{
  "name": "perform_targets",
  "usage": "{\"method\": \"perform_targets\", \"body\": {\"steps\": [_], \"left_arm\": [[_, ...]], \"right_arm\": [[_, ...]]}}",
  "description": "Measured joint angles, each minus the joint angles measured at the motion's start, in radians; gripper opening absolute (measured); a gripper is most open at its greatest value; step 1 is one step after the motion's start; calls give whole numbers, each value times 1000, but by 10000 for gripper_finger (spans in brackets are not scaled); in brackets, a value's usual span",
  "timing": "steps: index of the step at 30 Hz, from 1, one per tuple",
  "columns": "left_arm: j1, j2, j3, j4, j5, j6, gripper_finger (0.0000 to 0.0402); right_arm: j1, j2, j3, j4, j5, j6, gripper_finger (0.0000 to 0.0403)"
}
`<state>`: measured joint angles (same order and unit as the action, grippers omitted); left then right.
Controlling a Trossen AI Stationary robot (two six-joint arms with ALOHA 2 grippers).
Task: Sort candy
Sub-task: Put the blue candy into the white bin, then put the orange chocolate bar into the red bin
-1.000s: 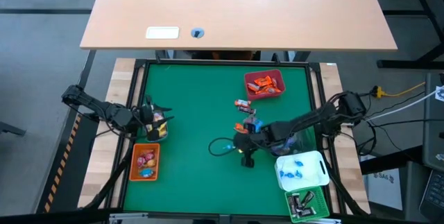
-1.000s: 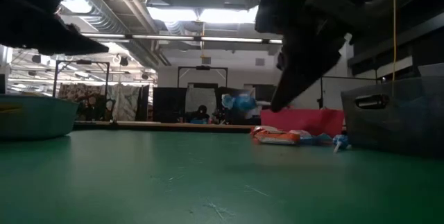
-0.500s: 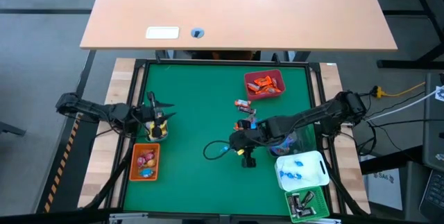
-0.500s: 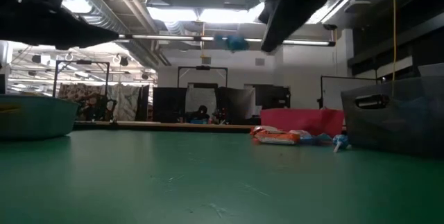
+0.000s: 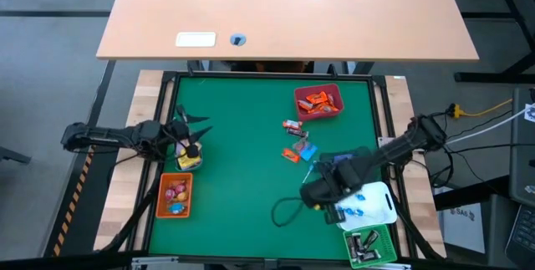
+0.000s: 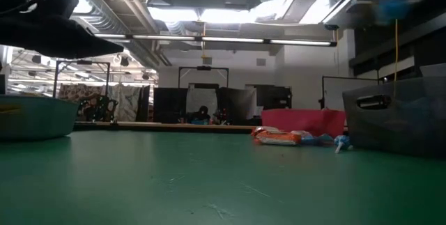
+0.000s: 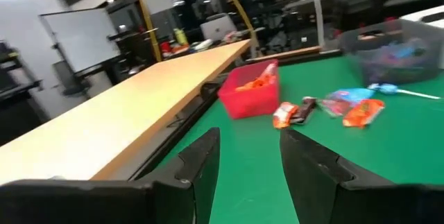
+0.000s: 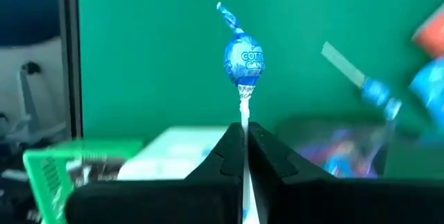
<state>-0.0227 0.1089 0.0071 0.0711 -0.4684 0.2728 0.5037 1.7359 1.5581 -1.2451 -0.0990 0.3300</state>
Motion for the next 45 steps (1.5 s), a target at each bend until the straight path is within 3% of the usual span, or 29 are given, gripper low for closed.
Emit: {"method": "perform_targets", "body": {"steps": [10, 17, 20, 28, 38, 45], "left_arm": [[35, 0, 0, -41, 347, -1, 141], [51, 0, 0, -48, 385, -28, 141], [51, 0, 0, -48, 385, -28, 141], [51, 0, 0, -48, 382, -28, 141], [51, 0, 0, -48, 382, -28, 141], [51, 0, 0, -47, 381, -28, 141]], "right_arm": [[217, 0, 0, -250, 63, 438, 7], [337, 0, -24, -314, 23, 684, 7], [367, 0, -40, -320, -43, 710, 8], [386, 0, -49, -321, -52, 723, 14], [358, 0, -49, -327, -75, 707, 120], [243, 0, -49, -326, -214, 655, 133]]}}
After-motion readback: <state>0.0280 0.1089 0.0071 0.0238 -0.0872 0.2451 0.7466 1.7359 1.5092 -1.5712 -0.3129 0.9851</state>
